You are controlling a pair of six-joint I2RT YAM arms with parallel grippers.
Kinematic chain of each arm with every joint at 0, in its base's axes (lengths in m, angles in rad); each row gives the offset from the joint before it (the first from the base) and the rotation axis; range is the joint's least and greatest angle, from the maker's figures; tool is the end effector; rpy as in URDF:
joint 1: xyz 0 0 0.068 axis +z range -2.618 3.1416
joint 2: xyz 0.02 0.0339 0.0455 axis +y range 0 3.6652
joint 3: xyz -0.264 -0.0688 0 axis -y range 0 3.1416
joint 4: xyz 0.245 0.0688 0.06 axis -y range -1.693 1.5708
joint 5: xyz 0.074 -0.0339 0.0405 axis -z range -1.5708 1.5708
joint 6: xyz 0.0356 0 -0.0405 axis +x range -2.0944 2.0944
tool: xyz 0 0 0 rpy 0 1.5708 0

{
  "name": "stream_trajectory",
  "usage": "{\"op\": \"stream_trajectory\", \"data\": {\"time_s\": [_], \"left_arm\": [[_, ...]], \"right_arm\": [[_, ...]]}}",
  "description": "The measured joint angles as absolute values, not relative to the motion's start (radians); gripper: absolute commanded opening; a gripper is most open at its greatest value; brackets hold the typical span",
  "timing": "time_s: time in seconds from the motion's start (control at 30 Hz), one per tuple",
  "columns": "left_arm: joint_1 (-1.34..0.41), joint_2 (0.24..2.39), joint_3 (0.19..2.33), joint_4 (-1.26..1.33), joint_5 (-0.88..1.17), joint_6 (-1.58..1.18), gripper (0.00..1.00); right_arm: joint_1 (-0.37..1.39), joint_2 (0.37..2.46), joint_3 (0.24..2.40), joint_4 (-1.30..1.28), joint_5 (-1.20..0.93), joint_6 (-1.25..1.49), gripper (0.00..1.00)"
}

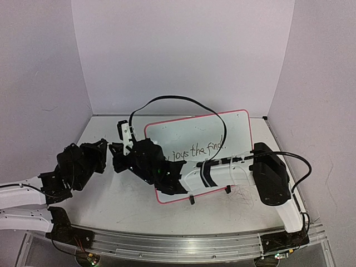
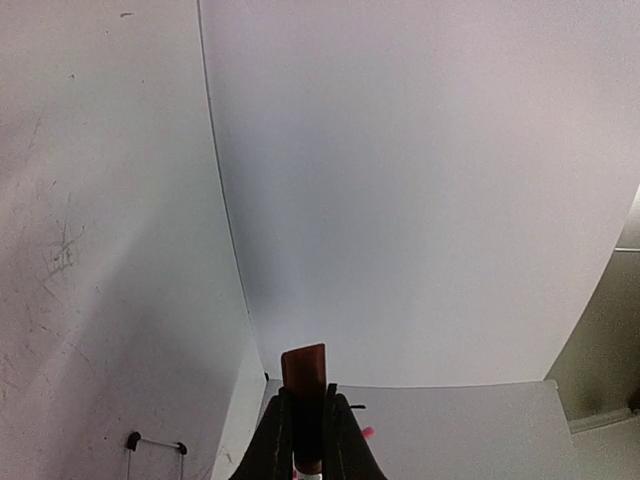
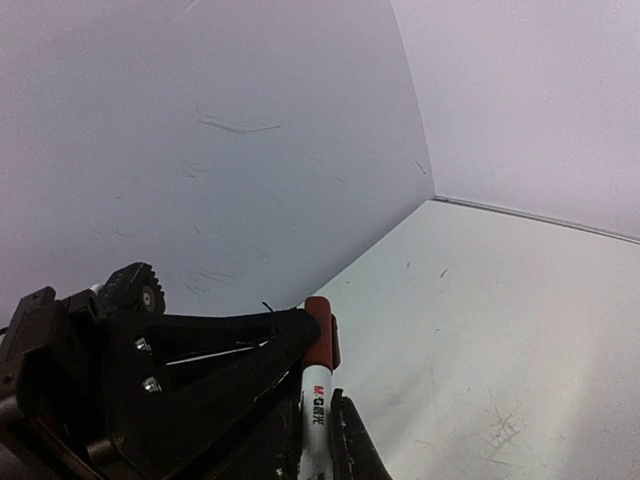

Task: Write a sentence on the whiteboard
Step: Insert the whiteboard marker without the cap into the pen cap, then put down the whiteboard marker at the corner of the board.

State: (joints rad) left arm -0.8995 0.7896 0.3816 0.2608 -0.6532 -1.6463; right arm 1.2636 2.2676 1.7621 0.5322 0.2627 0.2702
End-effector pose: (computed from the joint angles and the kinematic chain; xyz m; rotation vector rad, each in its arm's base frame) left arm 0.1314 -0.1306 0.2438 -1.1481 1.4863 -1.3074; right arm 0.1725 0.5130 0.2527 -0.5787 1.5290 1.0005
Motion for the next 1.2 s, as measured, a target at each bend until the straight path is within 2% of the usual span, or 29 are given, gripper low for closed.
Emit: {"op": "stream_trajectory", "data": {"time_s": [0.03,0.1,0.13,0.2,0.3,0.37,0.57,0.83,1.03,1.2], "left_arm": [[-0.91,0.772,0.37,0.265,-0.657,-1.643,0.09],[-0.939,0.739,0.349,0.256,-0.648,-1.634,0.5],[-0.956,0.727,0.346,0.233,-0.615,-1.627,0.65],[-1.01,0.712,0.356,0.155,-0.536,-1.612,0.79],[-1.046,0.703,0.429,-0.053,-0.5,-1.567,0.87],[-1.046,0.69,0.491,-0.19,-0.521,-1.547,0.96],[-1.046,0.594,0.631,-0.494,-0.646,-1.463,0.99],[-1.042,0.602,0.805,-0.634,-0.735,-1.259,0.99],[-1.039,0.63,0.851,-0.655,-0.735,-1.204,0.99],[-1.04,0.663,0.85,-0.663,-0.696,-1.176,0.96]], "right_arm": [[1.261,2.255,1.733,0.557,0.239,0.271,0.0],[1.257,2.215,1.652,0.597,0.202,0.265,0.0],[1.255,2.191,1.605,0.613,0.186,0.258,0.0],[1.244,2.16,1.529,0.636,0.158,0.234,0.0],[1.229,2.13,1.432,0.653,0.129,0.189,0.0],[1.221,2.122,1.381,0.656,0.123,0.155,0.0],[1.258,2.124,1.318,0.65,0.127,0.1,0.0],[1.313,2.192,1.365,0.634,0.119,0.074,0.0],[1.318,2.145,1.189,0.732,0.111,0.072,0.0],[1.316,1.981,1.016,0.816,0.055,0.068,0.0]]}}
